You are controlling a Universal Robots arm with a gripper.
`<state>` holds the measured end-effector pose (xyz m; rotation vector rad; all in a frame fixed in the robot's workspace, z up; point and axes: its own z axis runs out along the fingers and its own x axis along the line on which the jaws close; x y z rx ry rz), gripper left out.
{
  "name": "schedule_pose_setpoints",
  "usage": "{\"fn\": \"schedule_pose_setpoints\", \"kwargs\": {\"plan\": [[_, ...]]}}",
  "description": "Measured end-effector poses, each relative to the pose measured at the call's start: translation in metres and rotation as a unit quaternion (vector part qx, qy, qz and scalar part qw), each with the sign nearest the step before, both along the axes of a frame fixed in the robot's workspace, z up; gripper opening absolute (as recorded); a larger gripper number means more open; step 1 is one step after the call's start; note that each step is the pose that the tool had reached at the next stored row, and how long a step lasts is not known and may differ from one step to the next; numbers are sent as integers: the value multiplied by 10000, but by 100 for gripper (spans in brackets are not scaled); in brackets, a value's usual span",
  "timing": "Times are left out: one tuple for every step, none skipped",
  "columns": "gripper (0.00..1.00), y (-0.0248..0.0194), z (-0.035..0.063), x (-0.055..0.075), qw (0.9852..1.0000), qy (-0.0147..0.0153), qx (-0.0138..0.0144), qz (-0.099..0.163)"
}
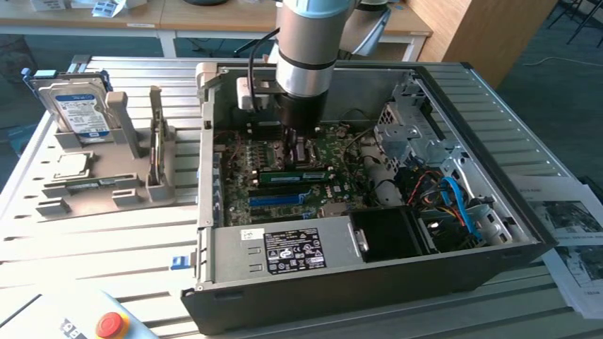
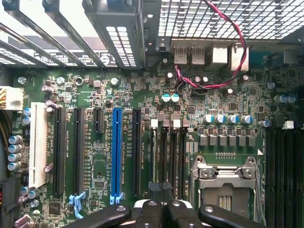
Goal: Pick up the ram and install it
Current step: 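Press down the ram until it locks into place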
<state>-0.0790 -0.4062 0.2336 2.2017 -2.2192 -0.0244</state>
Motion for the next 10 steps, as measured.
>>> {"fn": "schedule_pose_setpoints", "kwargs": {"plan": [[10, -1, 0, -5, 10000, 0, 0, 0], [10, -2, 0, -9, 10000, 0, 0, 0], [10, -2, 0, -9, 10000, 0, 0, 0], [10, -2, 0, -9, 10000, 0, 0, 1], [10, -2, 0, -9, 10000, 0, 0, 1], [10, -2, 0, -9, 10000, 0, 0, 1], [10, -6, 0, -9, 10000, 0, 0, 1], [10, -11, 0, -9, 10000, 0, 0, 1], [10, -14, 0, -9, 10000, 0, 0, 0], [10, -14, 0, -9, 10000, 0, 0, 0]]}}
